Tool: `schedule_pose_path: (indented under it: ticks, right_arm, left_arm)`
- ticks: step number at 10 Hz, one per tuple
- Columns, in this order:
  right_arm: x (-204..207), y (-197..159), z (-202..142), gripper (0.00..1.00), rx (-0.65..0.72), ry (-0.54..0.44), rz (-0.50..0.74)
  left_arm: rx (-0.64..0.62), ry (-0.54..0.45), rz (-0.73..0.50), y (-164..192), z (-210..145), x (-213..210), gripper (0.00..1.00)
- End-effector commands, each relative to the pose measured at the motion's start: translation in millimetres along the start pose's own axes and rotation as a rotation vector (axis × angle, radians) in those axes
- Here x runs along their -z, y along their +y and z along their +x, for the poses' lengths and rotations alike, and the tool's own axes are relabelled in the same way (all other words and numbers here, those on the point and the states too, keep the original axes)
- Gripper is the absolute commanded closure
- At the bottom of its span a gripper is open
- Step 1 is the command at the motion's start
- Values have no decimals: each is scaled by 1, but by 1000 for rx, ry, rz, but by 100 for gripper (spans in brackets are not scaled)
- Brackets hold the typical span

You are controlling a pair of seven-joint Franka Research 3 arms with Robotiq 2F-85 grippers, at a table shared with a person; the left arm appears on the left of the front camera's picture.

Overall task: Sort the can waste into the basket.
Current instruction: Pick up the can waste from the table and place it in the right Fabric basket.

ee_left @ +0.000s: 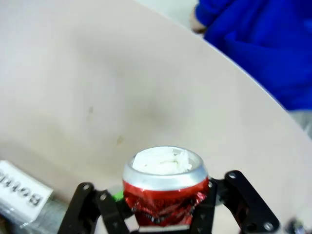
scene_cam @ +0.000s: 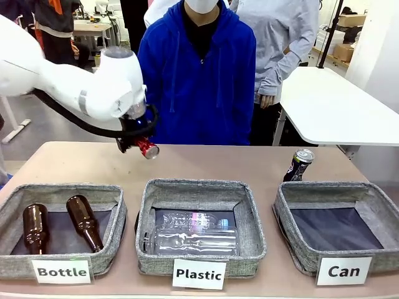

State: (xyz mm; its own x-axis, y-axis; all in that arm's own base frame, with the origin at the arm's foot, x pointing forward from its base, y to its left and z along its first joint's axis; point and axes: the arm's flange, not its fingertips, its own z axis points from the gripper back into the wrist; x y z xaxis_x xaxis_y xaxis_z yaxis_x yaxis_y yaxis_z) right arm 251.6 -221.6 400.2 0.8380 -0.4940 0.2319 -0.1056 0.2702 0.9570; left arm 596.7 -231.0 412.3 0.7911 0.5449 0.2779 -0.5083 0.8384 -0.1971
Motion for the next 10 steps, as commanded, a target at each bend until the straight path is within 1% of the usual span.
schedule_pose_path:
  ticks: [1, 2, 3, 4, 5, 6, 7, 8, 9, 10]
  right_arm:
    - [1, 1, 2, 0, -25, -17, 20]
    - [1, 1, 2, 0, -25, -17, 20]
    - [1, 1, 2, 0, -25, -17, 20]
    - [1, 1, 2, 0, -25, -17, 20]
    - [1, 1, 2, 0, -25, -17, 20]
    - [1, 1, 2, 0, -25, -17, 20]
    - [1, 1, 2, 0, -25, -17, 20]
    - [1, 1, 2, 0, -25, -17, 20]
    - [1, 1, 2, 0, -25, -17, 20]
    - [1, 1, 2, 0, -25, -17, 20]
  left_arm:
    - [327, 68, -55, 35, -18, -63, 100]
    - [410, 48, -46, 41, -24, -79, 100]
    - [562, 69, -65, 49, -33, -94, 100]
    - [796, 112, -120, 58, -46, -109, 100]
    - [944, 116, -159, 63, -56, -114, 100]
    - [1223, 60, -255, 70, -75, -119, 100]
    - [1447, 19, -297, 75, -91, -119, 100]
    - [1632, 32, -325, 77, -108, -120, 100]
    - [1805, 9, -243, 79, -127, -118, 100]
    - [1891, -78, -168, 78, -151, -115, 100]
